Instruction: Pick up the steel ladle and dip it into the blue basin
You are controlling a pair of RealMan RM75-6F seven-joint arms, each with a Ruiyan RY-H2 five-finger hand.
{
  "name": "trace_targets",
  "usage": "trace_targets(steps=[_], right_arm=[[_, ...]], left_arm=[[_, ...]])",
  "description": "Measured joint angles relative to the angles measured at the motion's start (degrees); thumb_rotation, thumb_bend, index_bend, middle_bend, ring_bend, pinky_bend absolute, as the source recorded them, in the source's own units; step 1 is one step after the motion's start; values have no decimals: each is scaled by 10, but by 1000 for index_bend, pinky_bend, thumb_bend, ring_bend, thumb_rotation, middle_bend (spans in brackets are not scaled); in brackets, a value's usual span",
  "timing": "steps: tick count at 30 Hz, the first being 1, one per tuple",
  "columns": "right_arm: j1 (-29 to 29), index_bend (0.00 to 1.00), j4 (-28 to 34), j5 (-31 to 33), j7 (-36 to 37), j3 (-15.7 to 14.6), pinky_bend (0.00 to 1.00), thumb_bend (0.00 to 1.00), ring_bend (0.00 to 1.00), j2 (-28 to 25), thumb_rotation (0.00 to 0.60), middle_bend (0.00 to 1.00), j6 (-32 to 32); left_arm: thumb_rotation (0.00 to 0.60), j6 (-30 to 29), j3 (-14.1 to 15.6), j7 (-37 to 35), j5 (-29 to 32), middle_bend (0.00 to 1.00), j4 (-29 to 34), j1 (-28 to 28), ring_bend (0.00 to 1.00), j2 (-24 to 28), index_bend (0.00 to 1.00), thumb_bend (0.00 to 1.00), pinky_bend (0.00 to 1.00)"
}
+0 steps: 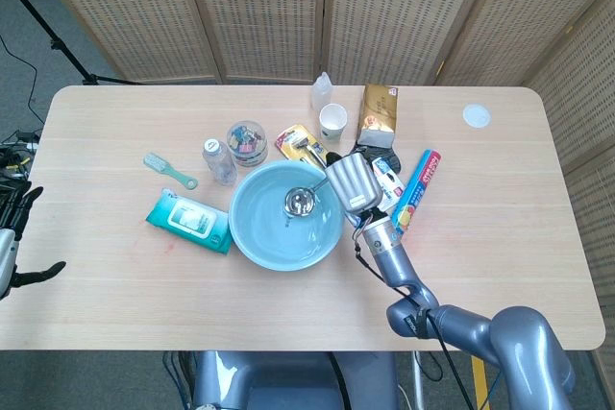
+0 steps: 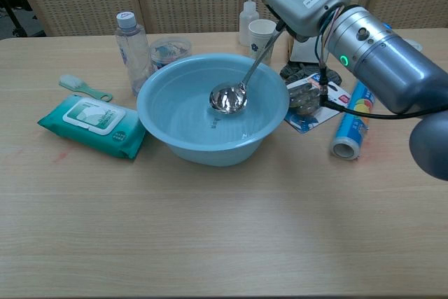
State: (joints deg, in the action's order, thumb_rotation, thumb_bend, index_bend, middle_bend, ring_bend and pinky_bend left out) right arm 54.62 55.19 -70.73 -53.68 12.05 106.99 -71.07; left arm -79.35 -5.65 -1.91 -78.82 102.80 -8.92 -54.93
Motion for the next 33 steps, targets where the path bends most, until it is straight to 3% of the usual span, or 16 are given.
trace_targets(steps=[6,15,22,33], right_arm=[[-6,800,-27,-28,11,-20,1000,1000,994,5,600,1000,8],[-13,801,39,-24,-15,-20,1000,1000,994,-12,600,1000,33],[-22,803,100,63,-48,31,1000,1000,994,-12,600,1000,43],[-34,804,214,255,-98,126,1000,1000,994,-34,600,1000,38]], left_arm=[[600,0,-1,8,4,0,1,-1,0,-4,0,0,0],[600,-2,0,14,6,0,3,-1,0,-6,0,0,0],[600,1,0,14,9,0,4,-2,0,-5,0,0,0],[600,1,0,8,8,0,4,-1,0,-1,0,0,0]])
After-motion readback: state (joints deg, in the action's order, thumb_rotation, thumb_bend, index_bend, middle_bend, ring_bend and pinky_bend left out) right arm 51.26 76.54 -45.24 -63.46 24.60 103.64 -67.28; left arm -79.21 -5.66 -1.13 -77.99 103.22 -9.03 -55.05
